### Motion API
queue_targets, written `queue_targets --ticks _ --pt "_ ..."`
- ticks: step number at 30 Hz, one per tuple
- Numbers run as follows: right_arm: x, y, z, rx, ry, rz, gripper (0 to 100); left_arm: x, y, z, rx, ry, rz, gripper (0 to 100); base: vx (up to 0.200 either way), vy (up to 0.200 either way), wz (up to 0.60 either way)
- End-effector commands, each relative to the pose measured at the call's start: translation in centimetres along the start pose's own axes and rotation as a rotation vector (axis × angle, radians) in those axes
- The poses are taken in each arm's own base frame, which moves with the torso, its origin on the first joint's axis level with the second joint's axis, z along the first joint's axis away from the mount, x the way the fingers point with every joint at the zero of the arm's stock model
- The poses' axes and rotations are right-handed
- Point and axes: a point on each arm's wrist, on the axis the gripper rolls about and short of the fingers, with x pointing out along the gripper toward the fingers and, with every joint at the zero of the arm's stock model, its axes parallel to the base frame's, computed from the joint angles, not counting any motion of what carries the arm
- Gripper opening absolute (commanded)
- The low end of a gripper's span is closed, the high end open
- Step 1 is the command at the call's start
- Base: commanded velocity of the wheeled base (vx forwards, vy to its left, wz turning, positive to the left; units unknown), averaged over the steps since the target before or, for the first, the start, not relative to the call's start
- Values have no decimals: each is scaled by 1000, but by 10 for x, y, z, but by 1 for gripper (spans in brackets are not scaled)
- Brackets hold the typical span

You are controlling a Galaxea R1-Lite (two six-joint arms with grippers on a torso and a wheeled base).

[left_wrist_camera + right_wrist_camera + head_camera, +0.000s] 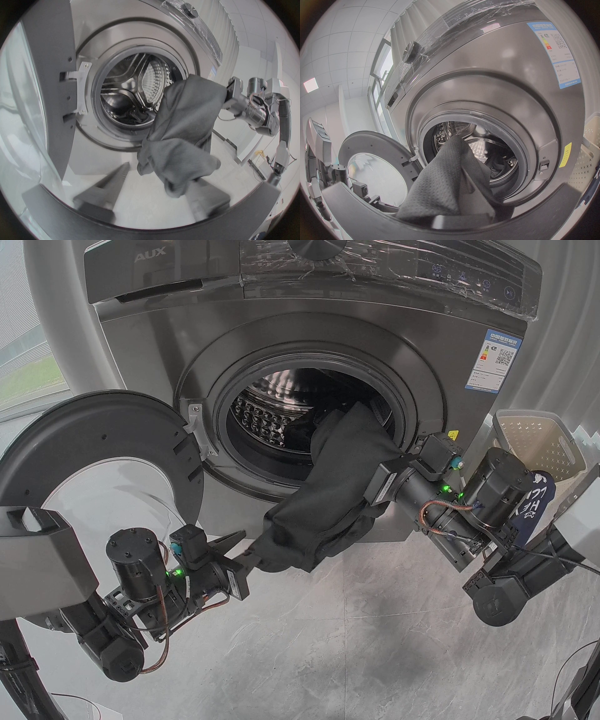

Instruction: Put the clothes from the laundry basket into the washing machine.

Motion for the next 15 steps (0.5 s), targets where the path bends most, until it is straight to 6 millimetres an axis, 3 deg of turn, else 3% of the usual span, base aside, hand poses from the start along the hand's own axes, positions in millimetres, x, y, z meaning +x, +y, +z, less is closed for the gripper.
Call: queue_targets --ticks 1,9,15 --pt "2 1 1 1 -3 4 0 -10 1 -20 -4 99 -10 100 0 0 0" --pt "4 2 -1 2 -3 5 0 -30 -3 -43 46 231 -99 100 0 0 0" --pt "4 6 -4 6 4 2 0 -38 -12 -33 68 203 -157 100 0 0 0"
